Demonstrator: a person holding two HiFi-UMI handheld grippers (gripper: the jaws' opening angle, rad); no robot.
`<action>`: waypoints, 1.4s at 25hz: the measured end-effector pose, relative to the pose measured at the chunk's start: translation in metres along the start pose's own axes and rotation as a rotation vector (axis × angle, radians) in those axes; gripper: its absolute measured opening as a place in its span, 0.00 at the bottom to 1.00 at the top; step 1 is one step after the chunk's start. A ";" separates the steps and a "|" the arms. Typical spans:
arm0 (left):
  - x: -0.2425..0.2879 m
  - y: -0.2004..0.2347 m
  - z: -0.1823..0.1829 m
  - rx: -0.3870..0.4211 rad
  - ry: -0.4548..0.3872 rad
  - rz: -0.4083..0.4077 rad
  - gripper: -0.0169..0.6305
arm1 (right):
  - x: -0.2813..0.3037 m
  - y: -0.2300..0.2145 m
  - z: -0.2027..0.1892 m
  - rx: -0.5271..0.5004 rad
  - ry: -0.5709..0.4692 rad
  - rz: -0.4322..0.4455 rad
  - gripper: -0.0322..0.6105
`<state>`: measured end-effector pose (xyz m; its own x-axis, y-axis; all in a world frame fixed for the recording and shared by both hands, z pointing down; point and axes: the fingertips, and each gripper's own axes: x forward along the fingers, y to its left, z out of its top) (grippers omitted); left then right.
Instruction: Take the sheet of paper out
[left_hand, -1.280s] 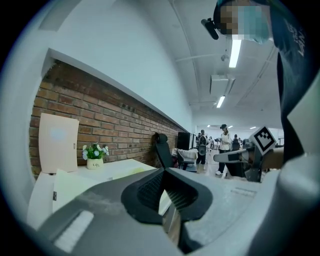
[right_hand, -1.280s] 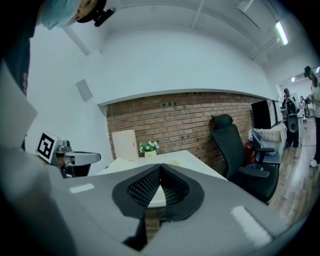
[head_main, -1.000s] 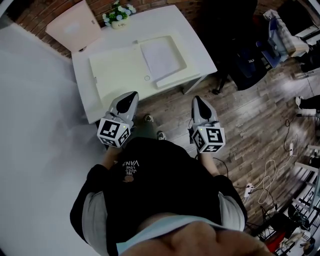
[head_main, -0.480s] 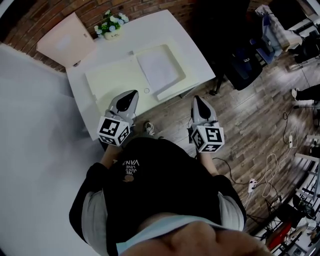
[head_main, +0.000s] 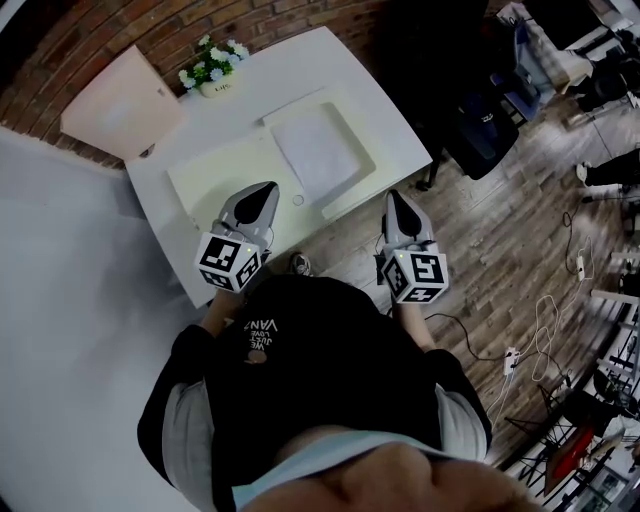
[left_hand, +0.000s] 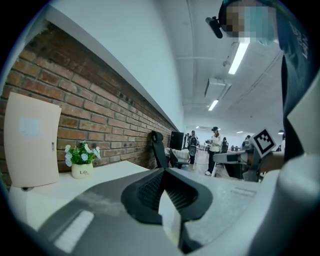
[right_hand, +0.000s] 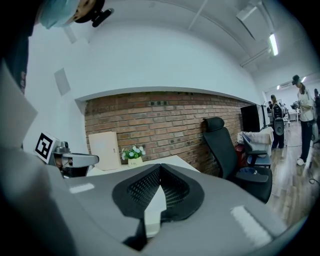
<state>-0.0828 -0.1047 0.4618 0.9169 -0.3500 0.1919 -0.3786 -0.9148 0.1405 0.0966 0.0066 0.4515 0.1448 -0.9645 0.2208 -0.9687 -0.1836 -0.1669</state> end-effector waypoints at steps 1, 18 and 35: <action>0.001 0.003 0.000 -0.003 0.001 -0.007 0.03 | 0.002 0.000 0.000 0.001 0.000 -0.009 0.05; 0.024 0.025 -0.019 -0.116 0.027 0.027 0.03 | 0.041 -0.020 0.007 -0.010 0.004 0.010 0.05; 0.056 0.039 -0.023 -0.235 0.007 0.256 0.03 | 0.108 -0.052 0.029 -0.084 0.067 0.229 0.05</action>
<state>-0.0497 -0.1556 0.5004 0.7876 -0.5604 0.2561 -0.6160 -0.7256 0.3067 0.1688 -0.0933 0.4564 -0.0918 -0.9638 0.2502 -0.9885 0.0578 -0.1400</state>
